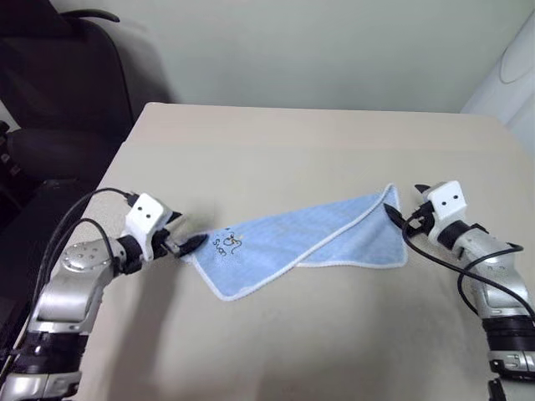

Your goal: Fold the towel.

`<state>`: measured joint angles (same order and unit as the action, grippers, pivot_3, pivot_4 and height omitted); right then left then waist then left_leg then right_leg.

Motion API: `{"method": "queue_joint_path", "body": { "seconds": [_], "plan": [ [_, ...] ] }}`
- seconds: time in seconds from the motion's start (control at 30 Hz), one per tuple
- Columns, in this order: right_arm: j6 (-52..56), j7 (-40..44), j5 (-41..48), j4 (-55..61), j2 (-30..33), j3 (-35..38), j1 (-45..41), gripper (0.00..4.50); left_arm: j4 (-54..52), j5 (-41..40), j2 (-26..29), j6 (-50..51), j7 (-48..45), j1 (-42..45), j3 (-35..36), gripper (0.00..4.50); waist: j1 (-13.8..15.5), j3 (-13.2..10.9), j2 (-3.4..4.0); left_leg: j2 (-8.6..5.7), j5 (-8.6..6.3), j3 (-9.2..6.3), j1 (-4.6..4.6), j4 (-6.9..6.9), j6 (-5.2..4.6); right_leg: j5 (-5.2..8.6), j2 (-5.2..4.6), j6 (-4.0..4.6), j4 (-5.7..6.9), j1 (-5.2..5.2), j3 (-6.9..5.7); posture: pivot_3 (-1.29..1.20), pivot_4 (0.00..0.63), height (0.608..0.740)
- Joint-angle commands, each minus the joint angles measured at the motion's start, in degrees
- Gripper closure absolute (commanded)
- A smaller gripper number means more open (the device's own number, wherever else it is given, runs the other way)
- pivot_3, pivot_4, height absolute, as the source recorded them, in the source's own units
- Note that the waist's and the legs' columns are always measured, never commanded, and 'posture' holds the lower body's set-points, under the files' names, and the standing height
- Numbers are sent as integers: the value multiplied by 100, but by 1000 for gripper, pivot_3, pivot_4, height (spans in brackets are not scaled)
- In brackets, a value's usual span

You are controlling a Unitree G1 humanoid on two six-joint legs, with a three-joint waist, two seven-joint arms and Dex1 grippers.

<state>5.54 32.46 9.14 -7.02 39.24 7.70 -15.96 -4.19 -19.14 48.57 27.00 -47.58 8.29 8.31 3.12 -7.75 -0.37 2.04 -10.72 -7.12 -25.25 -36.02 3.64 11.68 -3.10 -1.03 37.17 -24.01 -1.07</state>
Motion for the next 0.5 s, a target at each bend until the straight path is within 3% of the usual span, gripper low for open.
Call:
{"method": "queue_joint_path", "body": {
  "seconds": [0.03,0.27,0.5],
  "plan": [
    [-247,112,-70,84,210,224,32,17,-323,-31,226,3,-269,-162,115,0,0,0,0,2,-1,1,2,0,1,1,1,1,1,0,0,0,150,738],
    [-520,140,-410,-44,295,13,-123,17,-69,296,15,-128,9,356,-132,0,7,0,0,5,7,1,8,-2,4,5,-1,11,10,4,1,0,150,738],
    [-1120,483,-929,-673,541,-397,-607,17,-848,-6,-102,274,-14,136,-31,0,-33,0,1,6,0,4,10,-2,-5,4,0,9,11,3,2,0,150,738]
  ]
}}
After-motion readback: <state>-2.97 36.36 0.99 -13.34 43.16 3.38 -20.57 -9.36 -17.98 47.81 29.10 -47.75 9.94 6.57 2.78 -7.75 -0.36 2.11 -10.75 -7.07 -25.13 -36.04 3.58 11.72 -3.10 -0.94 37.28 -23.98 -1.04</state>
